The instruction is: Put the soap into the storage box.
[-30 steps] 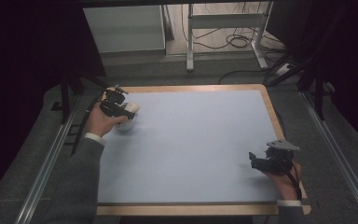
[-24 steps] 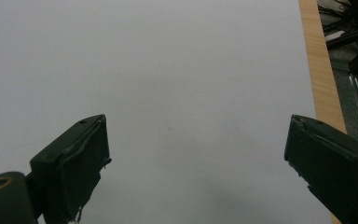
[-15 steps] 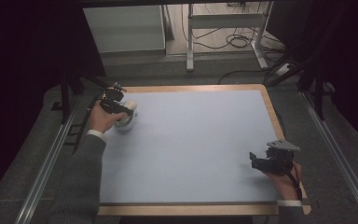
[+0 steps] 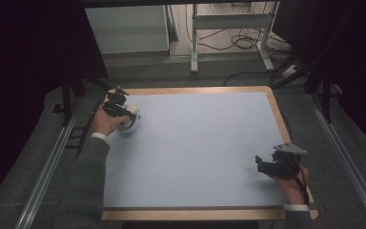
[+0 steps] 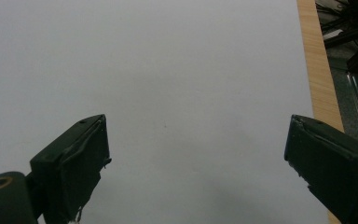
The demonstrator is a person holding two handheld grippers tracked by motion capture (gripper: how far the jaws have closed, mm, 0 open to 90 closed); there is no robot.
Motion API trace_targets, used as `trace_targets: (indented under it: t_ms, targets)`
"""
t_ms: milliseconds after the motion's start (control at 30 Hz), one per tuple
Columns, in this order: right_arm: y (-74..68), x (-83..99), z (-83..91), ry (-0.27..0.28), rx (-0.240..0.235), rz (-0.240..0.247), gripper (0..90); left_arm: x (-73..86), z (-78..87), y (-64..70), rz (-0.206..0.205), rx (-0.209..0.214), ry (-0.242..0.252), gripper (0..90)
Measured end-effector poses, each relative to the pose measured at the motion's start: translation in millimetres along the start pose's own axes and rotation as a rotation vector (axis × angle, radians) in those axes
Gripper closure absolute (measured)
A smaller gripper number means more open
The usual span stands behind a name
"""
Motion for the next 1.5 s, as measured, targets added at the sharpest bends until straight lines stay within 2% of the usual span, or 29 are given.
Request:
trace_targets:
  t_ms: [267, 500, 900, 967, 1033, 1133, 1433, 1467, 1500]
  targets:
    - [0.4, 0.1, 0.1, 0.000, 0.002, -0.002, 6.3, -0.1, -2.1, -8.9, 0.023, -0.015, 0.003, 49.5]
    - [0.4, 0.4, -0.5, -0.003, 0.003, 0.000, 6.3, 3.8, -9.8, -15.3, 0.043, -0.021, -0.021, 49.4]
    - [0.5, 1.0, -1.0, -0.004, 0.003, -0.001, 6.3, 5.9, -22.7, -14.5, 0.061, -0.024, -0.040, 48.9]
    - [0.2, 1.0, -0.9, -0.004, 0.002, -0.001, 6.4, 2.9, -18.5, -13.5, 0.064, -0.013, -0.004, 45.5]
    - [0.3, 1.0, -1.0, -0.004, 0.003, -0.001, 6.3, 1.0, -13.2, -11.7, 0.061, -0.011, 0.014, 39.9]
    - [0.4, 1.3, -1.2, -0.005, 0.002, 0.000, 6.3, 1.2, -8.3, -9.6, 0.055, -0.006, 0.025, 36.7]
    - [-0.7, 1.2, -1.6, -0.005, 0.001, 0.004, 6.3, 6.1, 16.3, 11.1, -0.017, 0.031, 0.088, 30.5]
    - [-0.1, 1.5, -1.7, -0.006, 0.001, 0.003, 6.3, 8.1, 21.2, 18.0, -0.032, 0.060, 0.107, 29.9]
    - [-0.1, 1.5, -1.7, -0.006, 0.001, 0.003, 6.3, 8.1, 21.2, 18.0, -0.032, 0.060, 0.107, 29.5]
Point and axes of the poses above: each handheld gripper's, and its own axes: z roughly backward along the jaws, x roughly out of its underside, y roughly to its right, the point moved 5 cm from there along -z, roughly forward along the jaws, and after that the axes turned 3 degrees about y, right-handed, at the moved point
